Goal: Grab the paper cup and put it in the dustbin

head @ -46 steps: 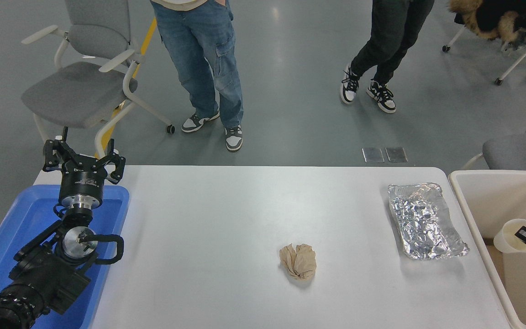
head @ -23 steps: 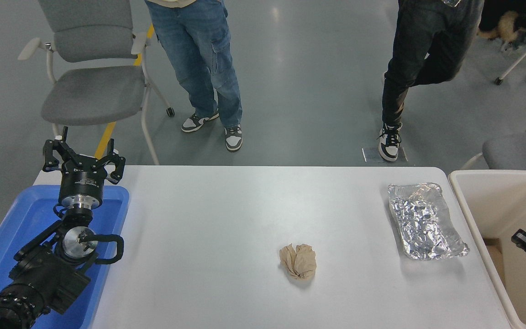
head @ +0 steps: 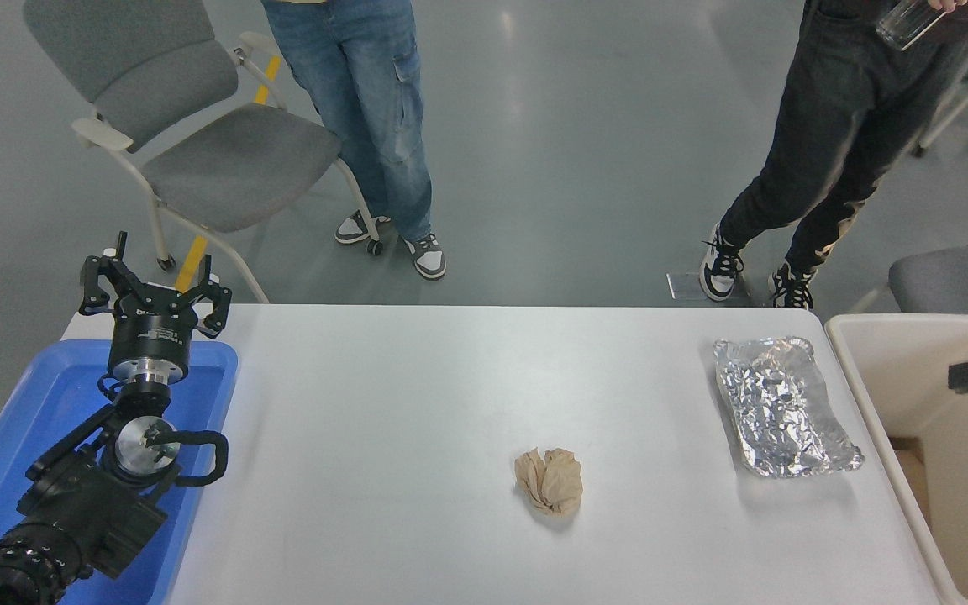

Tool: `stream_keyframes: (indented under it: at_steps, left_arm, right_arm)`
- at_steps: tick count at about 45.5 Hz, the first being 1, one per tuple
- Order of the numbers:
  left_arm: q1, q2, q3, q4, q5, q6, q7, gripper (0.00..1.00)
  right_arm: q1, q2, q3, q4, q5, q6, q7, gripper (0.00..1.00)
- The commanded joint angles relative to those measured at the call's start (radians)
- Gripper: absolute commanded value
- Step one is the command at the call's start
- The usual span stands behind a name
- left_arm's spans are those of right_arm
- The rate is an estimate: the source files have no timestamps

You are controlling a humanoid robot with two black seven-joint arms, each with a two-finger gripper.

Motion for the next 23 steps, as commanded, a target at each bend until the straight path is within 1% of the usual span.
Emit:
stream_keyframes:
  at_steps: [1,4,14,23]
  left_arm:
    - [0.000,0.000,0.000,0.000,-0.001,0.000,0.000,0.99]
    - [0.000,0.000,0.000,0.000,-0.001,0.000,0.000,0.99]
    - [0.000,0.000,0.000,0.000,-0.001,0.000,0.000,0.99]
    - [0.000,0.000,0.000,0.000,-0.001,0.000,0.000,0.99]
  right_arm:
    - [0.334,0.065,-0.112,0.299,-0.027,0.239,0.002,1.00]
    - [0.386,0.107,-0.136,0.340,0.007,0.270,0.002,1.00]
    - [0.443,0.246,-0.153,0.420,0.211,0.284,0.002,1.00]
    - [0.478,0.311,-0.153,0.481,0.357,0.296,0.002,1.00]
